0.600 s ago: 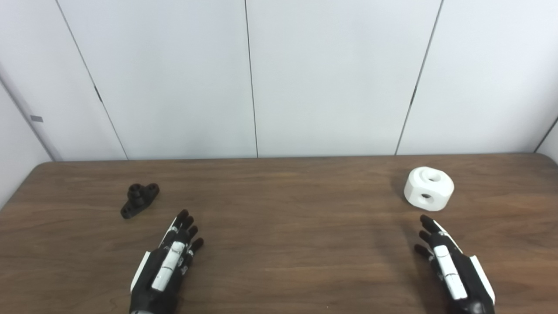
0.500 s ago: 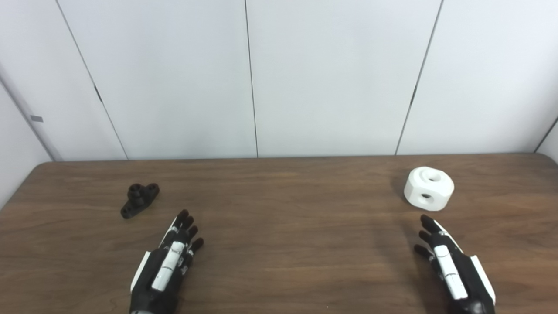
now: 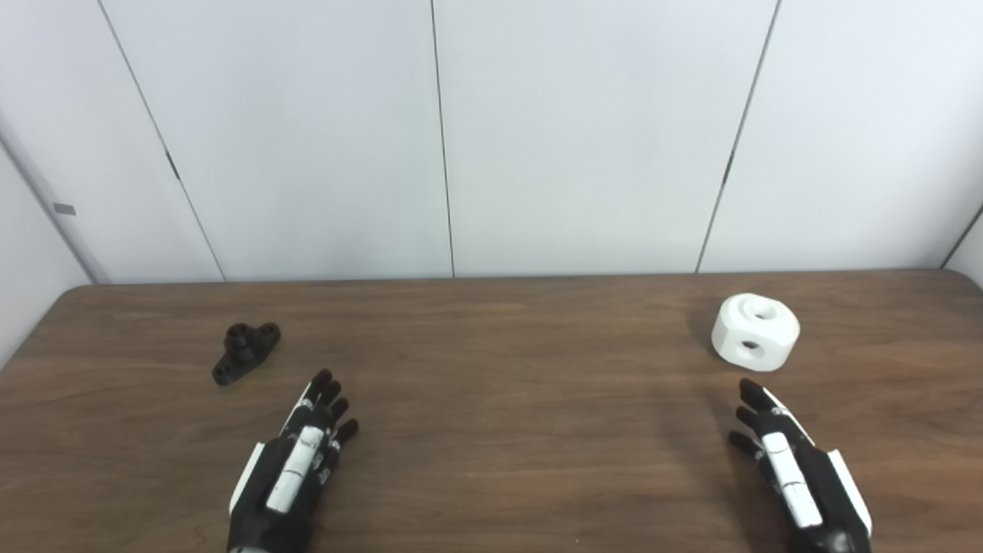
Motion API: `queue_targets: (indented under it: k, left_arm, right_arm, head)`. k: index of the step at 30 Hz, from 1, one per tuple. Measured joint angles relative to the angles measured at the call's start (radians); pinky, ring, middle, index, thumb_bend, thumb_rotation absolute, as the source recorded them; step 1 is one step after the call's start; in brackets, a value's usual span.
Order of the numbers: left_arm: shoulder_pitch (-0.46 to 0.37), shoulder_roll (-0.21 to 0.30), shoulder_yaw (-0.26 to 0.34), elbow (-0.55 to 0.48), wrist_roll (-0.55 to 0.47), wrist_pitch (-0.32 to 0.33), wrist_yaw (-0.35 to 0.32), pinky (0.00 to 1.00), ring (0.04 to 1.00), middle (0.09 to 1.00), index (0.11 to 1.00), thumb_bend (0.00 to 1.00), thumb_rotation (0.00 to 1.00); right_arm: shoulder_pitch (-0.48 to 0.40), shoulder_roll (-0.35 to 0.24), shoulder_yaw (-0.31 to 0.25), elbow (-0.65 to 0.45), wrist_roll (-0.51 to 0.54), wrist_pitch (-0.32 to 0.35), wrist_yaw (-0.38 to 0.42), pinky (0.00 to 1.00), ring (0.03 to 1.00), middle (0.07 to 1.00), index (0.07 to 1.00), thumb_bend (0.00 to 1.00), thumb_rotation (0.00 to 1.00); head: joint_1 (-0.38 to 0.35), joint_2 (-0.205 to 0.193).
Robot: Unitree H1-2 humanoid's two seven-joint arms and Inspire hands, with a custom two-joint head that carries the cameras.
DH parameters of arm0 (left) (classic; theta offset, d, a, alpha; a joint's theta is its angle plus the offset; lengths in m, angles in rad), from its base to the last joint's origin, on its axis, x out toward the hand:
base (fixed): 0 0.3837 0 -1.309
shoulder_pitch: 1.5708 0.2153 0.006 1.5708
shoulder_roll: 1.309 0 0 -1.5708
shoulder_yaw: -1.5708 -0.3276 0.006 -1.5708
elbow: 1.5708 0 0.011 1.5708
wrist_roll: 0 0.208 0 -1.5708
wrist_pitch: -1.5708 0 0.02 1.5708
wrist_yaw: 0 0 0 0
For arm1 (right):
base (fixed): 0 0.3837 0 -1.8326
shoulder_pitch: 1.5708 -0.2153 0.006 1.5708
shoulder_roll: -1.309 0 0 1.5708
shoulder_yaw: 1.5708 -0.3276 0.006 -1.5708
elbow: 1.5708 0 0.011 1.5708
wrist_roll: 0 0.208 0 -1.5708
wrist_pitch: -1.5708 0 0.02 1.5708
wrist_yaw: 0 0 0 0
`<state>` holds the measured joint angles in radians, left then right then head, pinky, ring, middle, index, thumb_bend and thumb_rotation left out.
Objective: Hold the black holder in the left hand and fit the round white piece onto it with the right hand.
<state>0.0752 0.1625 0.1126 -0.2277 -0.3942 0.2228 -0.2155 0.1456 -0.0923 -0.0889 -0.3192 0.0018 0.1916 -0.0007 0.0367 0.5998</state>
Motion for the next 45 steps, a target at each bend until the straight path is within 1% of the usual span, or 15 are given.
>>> queue_targets:
  k: [2, 4, 6, 9, 12, 17, 20, 24, 26, 27, 30, 33, 37, 40, 45]
  left_arm:
    - [0.009, 0.084, -0.037, -0.023, 0.006, 0.011, -0.07, 0.67, 0.795, 0.868, 0.951, 0.94, 0.64]
    - [0.017, 0.175, -0.065, -0.078, 0.033, -0.016, -0.142, 0.59, 0.742, 0.826, 0.921, 0.96, 0.6]
    - [0.0, 0.218, -0.057, -0.151, 0.063, -0.058, -0.155, 0.55, 0.693, 0.786, 0.896, 0.96, 0.56]
    - [-0.074, 0.203, -0.022, -0.231, 0.118, -0.137, -0.116, 0.53, 0.696, 0.816, 0.926, 0.9, 0.49]
    - [-0.141, 0.18, 0.017, -0.245, 0.272, -0.227, -0.056, 0.55, 0.729, 0.83, 0.927, 0.93, 0.54]
    - [-0.142, 0.173, 0.07, -0.26, 0.61, -0.237, 0.051, 0.56, 0.753, 0.833, 0.888, 0.98, 0.63]
    - [-0.13, 0.172, 0.081, -0.277, 0.818, -0.231, 0.095, 0.47, 0.736, 0.828, 0.887, 0.94, 0.57]
    - [-0.129, 0.172, 0.087, -0.306, 1.079, -0.159, 0.103, 0.42, 0.65, 0.841, 0.883, 0.95, 0.57]
    - [-0.129, 0.172, 0.09, -0.311, 1.149, -0.117, 0.099, 0.51, 0.68, 0.846, 0.888, 0.96, 0.61]
    - [-0.129, 0.171, 0.089, -0.31, 1.173, -0.098, 0.094, 0.58, 0.712, 0.851, 0.897, 0.96, 0.61]
    - [-0.129, 0.167, 0.085, -0.308, 1.25, -0.033, 0.071, 0.74, 0.794, 0.866, 0.904, 0.96, 0.57]
    - [-0.13, 0.165, 0.077, -0.28, 1.341, 0.008, 0.065, 0.74, 0.848, 0.875, 0.892, 0.98, 0.52]
    - [-0.132, 0.165, 0.06, -0.157, 1.45, 0.027, 0.129, 0.77, 0.892, 0.893, 0.883, 1.0, 0.55]
    - [-0.133, 0.165, 0.051, -0.082, 1.506, 0.053, 0.165, 0.94, 0.952, 0.936, 0.909, 0.99, 0.58]
    - [-0.156, 0.165, 0.025, -0.03, 1.534, 0.162, 0.079, 1.0, 1.0, 0.998, 0.952, 0.97, 0.61]
  right_arm:
    - [0.0, 0.0, 0.002, 0.0, -0.003, -0.001, 0.0, 0.84, 0.929, 0.938, 0.884, 0.57, 0.88]
    - [0.001, 0.0, 0.002, 0.0, -0.005, -0.005, -0.003, 0.82, 0.915, 0.927, 0.875, 0.56, 0.87]
    - [0.002, 0.0, -0.002, 0.006, -0.006, -0.016, -0.008, 0.81, 0.902, 0.918, 0.869, 0.53, 0.85]
    - [0.0, -0.002, -0.008, 0.037, 0.01, -0.051, -0.008, 0.81, 0.907, 0.921, 0.872, 0.58, 0.85]
    - [-0.012, -0.005, -0.011, 0.057, 0.035, -0.072, 0.007, 0.82, 0.91, 0.931, 0.883, 0.57, 0.87]
    - [-0.018, -0.023, -0.021, 0.084, 0.07, -0.091, 0.029, 0.87, 0.929, 0.944, 0.884, 0.54, 0.89]
    - [-0.026, -0.033, -0.032, 0.119, 0.086, -0.126, 0.034, 0.85, 0.928, 0.944, 0.893, 0.48, 0.91]
    - [-0.04, -0.037, -0.043, 0.165, 0.108, -0.167, 0.042, 0.89, 0.951, 0.961, 0.903, 0.5, 0.93]
    - [-0.051, -0.037, -0.044, 0.183, 0.094, -0.187, 0.039, 0.72, 0.879, 0.91, 0.866, 0.56, 0.92]
    - [-0.056, -0.037, -0.044, 0.188, 0.074, -0.196, 0.031, 0.7, 0.872, 0.904, 0.864, 0.58, 0.93]
    - [-0.071, -0.041, -0.052, 0.204, 0.049, -0.208, 0.008, 0.74, 0.896, 0.922, 0.875, 0.57, 0.95]
    - [-0.081, -0.052, -0.06, 0.217, 0.054, -0.204, 0.006, 0.82, 0.925, 0.938, 0.886, 0.57, 0.96]
    - [-0.082, -0.054, -0.064, 0.223, 0.073, -0.217, 0.009, 0.84, 0.94, 0.949, 0.892, 0.53, 0.96]
    - [-0.088, -0.059, -0.07, 0.236, 0.088, -0.226, 0.013, 0.84, 0.935, 0.951, 0.891, 0.52, 0.95]
    - [-0.087, -0.06, -0.081, 0.234, 0.128, -0.216, 0.019, 0.89, 0.95, 0.951, 0.887, 0.58, 0.91]
  head:
    - [0.038, -0.017]
    - [0.072, -0.034]
    - [0.109, -0.055]
    - [0.156, -0.08]
    - [0.221, -0.109]
    - [0.275, -0.141]
    - [0.318, -0.163]
    - [0.384, -0.187]
    - [0.408, -0.205]
    - [0.408, -0.206]
    - [0.448, -0.213]
    - [0.476, -0.221]
    - [0.5, -0.232]
    - [0.519, -0.235]
    - [0.548, -0.236]
